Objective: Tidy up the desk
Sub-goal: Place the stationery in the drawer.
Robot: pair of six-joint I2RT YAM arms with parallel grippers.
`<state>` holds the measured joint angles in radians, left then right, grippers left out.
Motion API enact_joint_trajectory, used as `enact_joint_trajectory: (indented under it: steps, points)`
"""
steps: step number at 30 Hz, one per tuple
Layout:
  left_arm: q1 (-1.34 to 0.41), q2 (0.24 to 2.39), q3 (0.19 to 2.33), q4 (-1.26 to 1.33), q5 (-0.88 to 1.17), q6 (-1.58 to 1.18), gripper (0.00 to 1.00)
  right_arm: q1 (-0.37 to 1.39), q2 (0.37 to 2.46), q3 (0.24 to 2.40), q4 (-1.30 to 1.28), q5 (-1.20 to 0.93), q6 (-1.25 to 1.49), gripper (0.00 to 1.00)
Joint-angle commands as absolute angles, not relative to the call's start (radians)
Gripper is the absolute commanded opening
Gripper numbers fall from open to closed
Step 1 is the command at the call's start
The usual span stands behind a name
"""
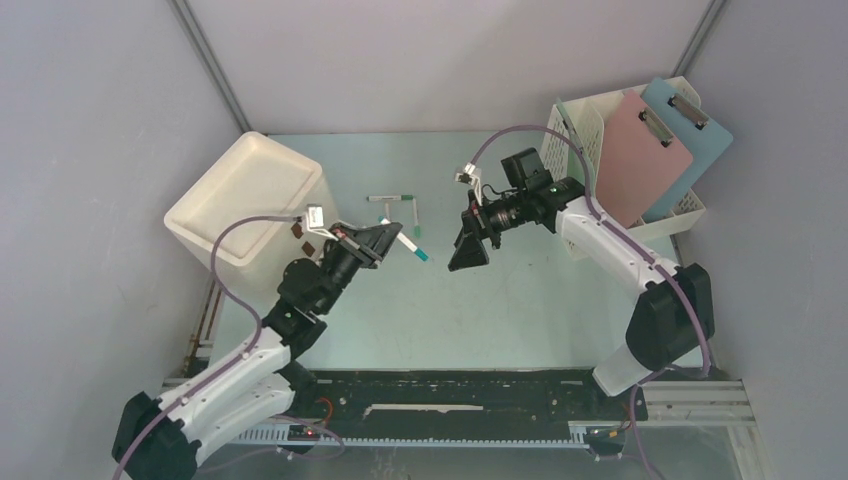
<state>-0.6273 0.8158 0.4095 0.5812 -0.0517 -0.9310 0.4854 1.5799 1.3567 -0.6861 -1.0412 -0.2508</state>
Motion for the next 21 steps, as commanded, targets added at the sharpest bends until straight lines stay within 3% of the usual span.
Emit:
enact_joint_trajectory:
  steps: [1, 7, 12, 17, 21]
  points:
    - [-0.609, 0.713, 0.456, 0.356, -0.150, -0.764, 0.00, 0.492, 1.500, 1.388, -0.705, -0.919, -0.338, 1.00]
    - [-0.597, 0.633, 0.496, 0.144, -0.210, -0.641, 0.00, 0.481, 1.447, 1.361, -0.664, -0.864, -0.348, 1.00]
    - [-0.594, 0.582, 0.519, 0.020, -0.256, -0.566, 0.00, 0.507, 1.354, 1.300, -0.566, -0.661, -0.391, 1.00]
    - [-0.590, 0.543, 0.546, -0.091, -0.303, -0.499, 0.00, 0.623, 1.268, 1.213, -0.446, -0.305, -0.543, 1.00]
    - [-0.590, 0.512, 0.558, -0.166, -0.343, -0.464, 0.00, 0.802, 1.269, 1.116, -0.284, 0.180, -0.753, 1.00]
